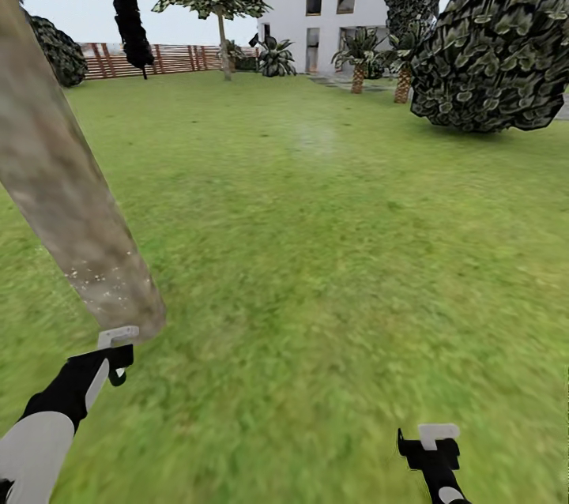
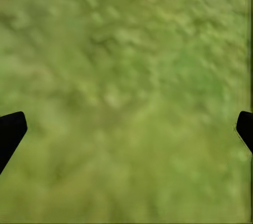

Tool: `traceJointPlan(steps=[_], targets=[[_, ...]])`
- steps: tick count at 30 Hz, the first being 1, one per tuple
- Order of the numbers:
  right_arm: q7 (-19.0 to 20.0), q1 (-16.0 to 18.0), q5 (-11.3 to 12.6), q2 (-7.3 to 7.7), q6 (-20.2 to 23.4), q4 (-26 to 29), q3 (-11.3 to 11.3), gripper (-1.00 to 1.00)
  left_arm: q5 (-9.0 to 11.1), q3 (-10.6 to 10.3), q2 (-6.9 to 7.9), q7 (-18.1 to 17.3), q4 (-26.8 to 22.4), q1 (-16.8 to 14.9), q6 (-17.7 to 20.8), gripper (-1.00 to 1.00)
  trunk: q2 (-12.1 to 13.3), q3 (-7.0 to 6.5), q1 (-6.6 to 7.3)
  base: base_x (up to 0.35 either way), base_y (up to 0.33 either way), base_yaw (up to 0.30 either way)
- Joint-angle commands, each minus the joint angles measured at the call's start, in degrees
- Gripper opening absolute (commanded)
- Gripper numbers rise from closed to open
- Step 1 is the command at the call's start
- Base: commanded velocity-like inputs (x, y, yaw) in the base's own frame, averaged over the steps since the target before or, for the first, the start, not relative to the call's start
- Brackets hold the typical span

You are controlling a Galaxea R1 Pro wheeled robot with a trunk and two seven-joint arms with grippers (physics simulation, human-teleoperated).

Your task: In the garden, pick up the pesticide atomizer on the floor and spray pesticide onto both trees until each tree trunk is fully covered.

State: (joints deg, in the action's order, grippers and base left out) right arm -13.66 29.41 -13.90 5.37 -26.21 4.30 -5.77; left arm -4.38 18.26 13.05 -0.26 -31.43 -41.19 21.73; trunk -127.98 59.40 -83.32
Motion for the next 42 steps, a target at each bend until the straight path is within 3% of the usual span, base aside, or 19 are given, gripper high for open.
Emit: traceJointPlan(steps=[1, 17, 31, 38, 42], targets=[[-0.1, 0.0, -0.6, -0.01, -0.2, -0.1, -0.5, 1.0, -0.5, 0.2, -0.04, -0.1, -0.1, 0.0, 0.3, -1.0, 0.0, 0.05, -0.01, 0.148, -0.243, 0.005], [-0.1, 0.0, -0.6, -0.01, -0.2, -0.1, -0.5, 1.0, -0.4, 0.1, -0.13, -0.1, -0.1, 0.0, 0.3, -1.0, 0.0, 0.05, -0.01, 0.151, -0.248, 0.257], [-0.1, 0.0, -0.6, 0.06, -0.2, 0.0, -0.5, 1.0, -0.3, 0.1, -0.13, 0.0, -0.1, 0.0, 0.3, -1.0, 0.0, 0.05, -0.01, 0.185, -0.239, 0.015], [-0.1, 0.0, -0.6, -0.01, -0.2, 0.0, -0.5, 1.0, -0.2, 0.1, -0.12, 0.0, -0.1, 0.0, 0.3, -1.0, 0.0, 0.05, -0.01, 0.142, -0.244, 0.246], [-0.1, 0.0, -0.5, 0.05, -0.2, 0.0, -0.5, 1.0, -0.2, 0.0, -1.1, 0.0, -0.9, -0.1, 0.5, -1.0, 0.0, 0.05, -0.01, -0.076, -0.25, 0.278]])
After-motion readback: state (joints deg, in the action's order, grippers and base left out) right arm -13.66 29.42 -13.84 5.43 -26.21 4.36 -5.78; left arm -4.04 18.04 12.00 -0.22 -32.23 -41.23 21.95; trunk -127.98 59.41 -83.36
